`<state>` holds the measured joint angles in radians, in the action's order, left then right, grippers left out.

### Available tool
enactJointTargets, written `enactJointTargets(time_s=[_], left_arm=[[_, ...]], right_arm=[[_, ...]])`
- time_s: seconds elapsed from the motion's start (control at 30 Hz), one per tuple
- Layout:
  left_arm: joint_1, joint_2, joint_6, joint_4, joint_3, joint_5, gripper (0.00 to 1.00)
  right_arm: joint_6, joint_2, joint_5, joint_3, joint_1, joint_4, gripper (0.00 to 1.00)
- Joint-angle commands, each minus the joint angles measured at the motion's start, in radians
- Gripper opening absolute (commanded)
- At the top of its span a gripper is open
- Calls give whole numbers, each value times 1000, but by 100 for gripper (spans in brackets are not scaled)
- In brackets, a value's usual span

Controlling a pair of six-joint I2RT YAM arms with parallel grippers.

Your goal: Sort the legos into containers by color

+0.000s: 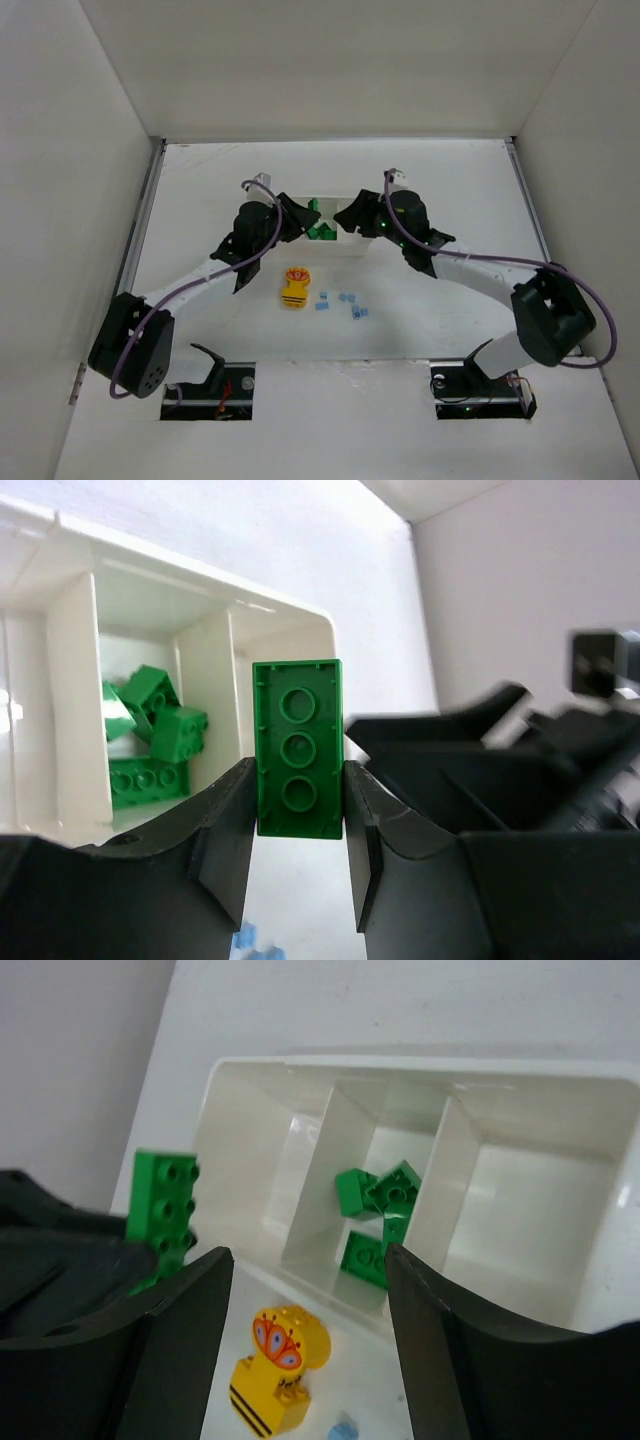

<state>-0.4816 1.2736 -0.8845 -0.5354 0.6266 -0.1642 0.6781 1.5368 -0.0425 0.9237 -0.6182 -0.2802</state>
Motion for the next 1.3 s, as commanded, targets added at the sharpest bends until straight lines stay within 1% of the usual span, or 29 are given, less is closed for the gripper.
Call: enactJointTargets(time_s=[0.0,0.13,0.23,0.43,0.5,0.63,0.73,0.83,0.9,1.0,1.07,1.2,1.27], left_arm=[[-44,49,145,83,119,139,17],[-76,133,251,176,214,250,17],[-93,191,278,261,283,284,17],[-139,266,306,365,358,348,21],[-153,285,321,400,386,371,25],[-174,300,340,414,404,419,40],[-171,294,343,417,406,422,46],[-165,268,343,414,394,419,50],[-162,236,341,416,384,417,50],[-166,153,340,407,338,422,51],[-165,83,322,414,289,422,50],[-179,-86,288,472,168,422,50],[-203,-163,282,535,118,431,51]], right_arm=[[25,-114,49,-98,12,-91,68],[9,-234,59,-161,13,-82,68],[6,-300,62,-198,13,-82,68],[-6,-336,69,-226,16,-80,69],[-11,-336,69,-227,15,-80,69],[-38,-339,90,-226,12,-76,69],[-48,-333,98,-220,-5,-71,68],[-57,-330,98,-215,-16,-71,67],[-58,-325,95,-212,-22,-70,60],[-84,-323,79,-194,-51,-44,46],[-112,-316,76,-180,-90,-19,40],[-144,-268,98,-169,-149,-11,40],[-144,-261,110,-167,-151,-11,45]])
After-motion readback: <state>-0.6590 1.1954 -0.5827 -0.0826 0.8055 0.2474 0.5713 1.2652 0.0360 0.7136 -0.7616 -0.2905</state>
